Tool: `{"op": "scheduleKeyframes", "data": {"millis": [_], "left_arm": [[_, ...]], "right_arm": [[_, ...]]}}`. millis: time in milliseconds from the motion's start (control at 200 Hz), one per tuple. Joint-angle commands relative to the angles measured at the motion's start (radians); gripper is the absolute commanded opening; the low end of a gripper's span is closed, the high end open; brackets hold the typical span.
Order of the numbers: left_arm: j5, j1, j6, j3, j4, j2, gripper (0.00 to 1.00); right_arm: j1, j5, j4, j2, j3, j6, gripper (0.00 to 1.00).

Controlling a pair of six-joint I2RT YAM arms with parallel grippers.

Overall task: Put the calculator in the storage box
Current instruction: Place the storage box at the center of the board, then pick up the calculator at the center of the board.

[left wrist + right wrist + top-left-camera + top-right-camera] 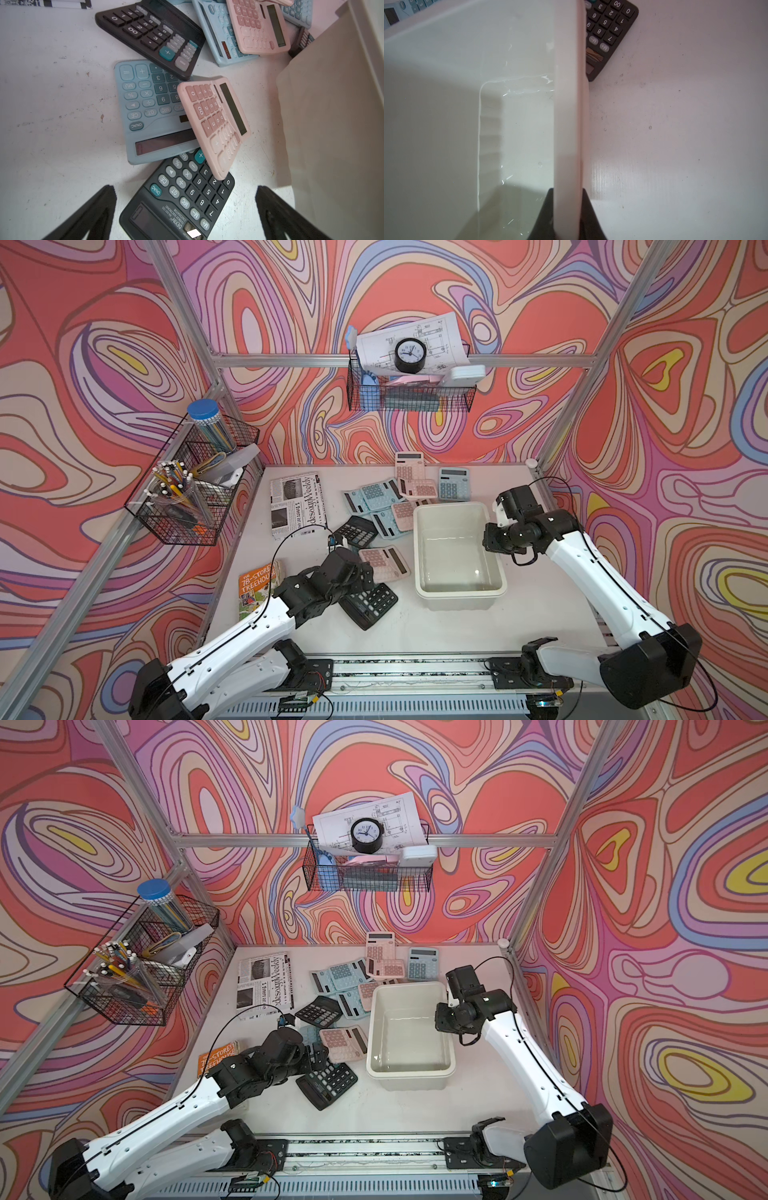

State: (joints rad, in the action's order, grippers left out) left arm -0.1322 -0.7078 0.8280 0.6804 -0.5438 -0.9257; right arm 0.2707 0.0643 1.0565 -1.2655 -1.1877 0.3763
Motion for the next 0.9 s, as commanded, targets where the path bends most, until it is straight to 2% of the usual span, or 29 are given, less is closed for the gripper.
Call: {"op": "scheduleKeyframes", "data": {"millis": [0, 125, 225, 351, 686, 896], "left_arm": [[0.129, 0.022, -0.033, -0.016, 0.000, -0.033, 0.99], [0.198, 0.027, -0.043, -0.007, 0.027, -0.089, 0.99], [0.214, 0.030, -0.040, 0.003, 0.043, -0.140, 0.99], [0.242, 0.039, -0.034, 0.009, 0.081, -0.202, 0.92], [0.345, 0.091, -0.007, 0.052, 0.171, -0.343, 0.61], [0.412, 0.114, -0.002, 0.084, 0.218, -0.415, 0.33]], "right_arm": [[0.001, 0.074, -0.035, -0.011, 0.031, 0.024, 0.00], [0.004, 0.112, -0.086, -0.043, 0.059, 0.022, 0.00], [0.027, 0.066, -0.098, -0.075, 0.059, 0.020, 0.00], [0.052, 0.047, -0.128, -0.102, 0.064, 0.022, 0.00], [0.065, 0.037, -0.208, -0.109, 0.106, -0.003, 0.00], [0.066, -0.027, -0.191, -0.095, 0.118, -0.026, 0.00]]}}
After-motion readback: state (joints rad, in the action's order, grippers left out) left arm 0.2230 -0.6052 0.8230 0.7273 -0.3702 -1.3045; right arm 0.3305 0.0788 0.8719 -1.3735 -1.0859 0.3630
